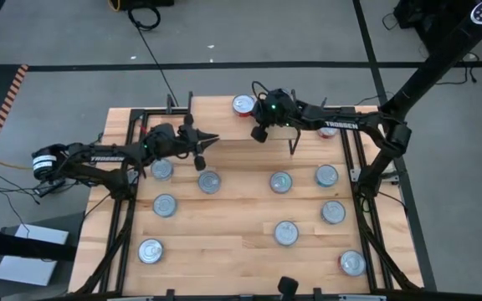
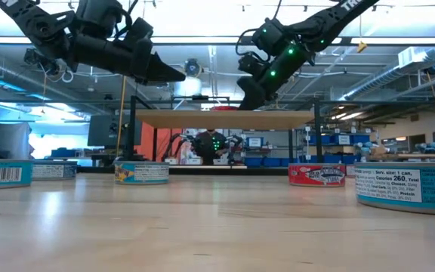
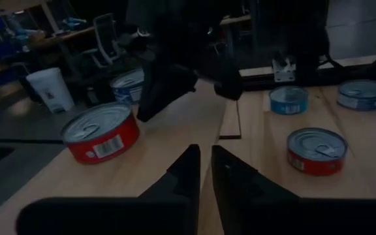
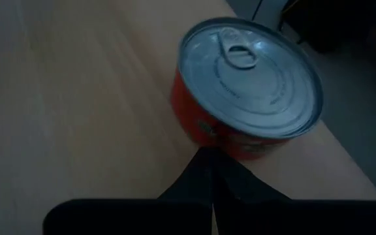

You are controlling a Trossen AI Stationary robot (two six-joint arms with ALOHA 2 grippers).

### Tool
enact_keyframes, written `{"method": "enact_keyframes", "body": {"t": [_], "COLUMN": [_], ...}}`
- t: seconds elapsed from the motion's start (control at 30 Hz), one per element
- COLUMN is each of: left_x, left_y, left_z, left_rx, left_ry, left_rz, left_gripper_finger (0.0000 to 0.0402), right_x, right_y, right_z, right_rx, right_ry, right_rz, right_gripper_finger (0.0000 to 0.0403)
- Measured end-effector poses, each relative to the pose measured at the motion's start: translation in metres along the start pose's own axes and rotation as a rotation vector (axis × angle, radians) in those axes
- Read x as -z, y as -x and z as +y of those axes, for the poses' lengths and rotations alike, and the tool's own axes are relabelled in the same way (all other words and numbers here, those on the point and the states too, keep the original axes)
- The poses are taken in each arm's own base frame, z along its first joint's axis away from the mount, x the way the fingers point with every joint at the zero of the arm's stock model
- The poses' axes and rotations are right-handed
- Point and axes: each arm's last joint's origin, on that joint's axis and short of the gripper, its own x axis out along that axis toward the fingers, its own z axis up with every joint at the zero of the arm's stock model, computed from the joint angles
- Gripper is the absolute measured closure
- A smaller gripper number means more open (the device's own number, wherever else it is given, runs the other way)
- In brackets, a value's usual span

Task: Stack canned seafood by type on shelf
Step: Put the red tuna can on the shelf

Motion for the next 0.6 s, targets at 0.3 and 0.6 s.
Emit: {"method": "enact_keyframes", "body": {"t": [0.3,0.6], "left_x": [0.002,0.002], "left_y": [0.0,0.0], "left_z": [0.004,0.004], "left_rx": [0.005,0.018], "left_ry": [0.004,0.006], "left_rz": [0.006,0.006], "left_gripper_finger": [0.0362,0.0362], "right_x": [0.001,0.001], "right_y": [-0.009,-0.014], "right_z": [-0.004,-0.01], "right_rx": [0.008,0.012], "right_ry": [-0.003,-0.021], "right_rz": [-0.025,-0.054], "right_gripper_finger": [0.0399,0.0399]}}
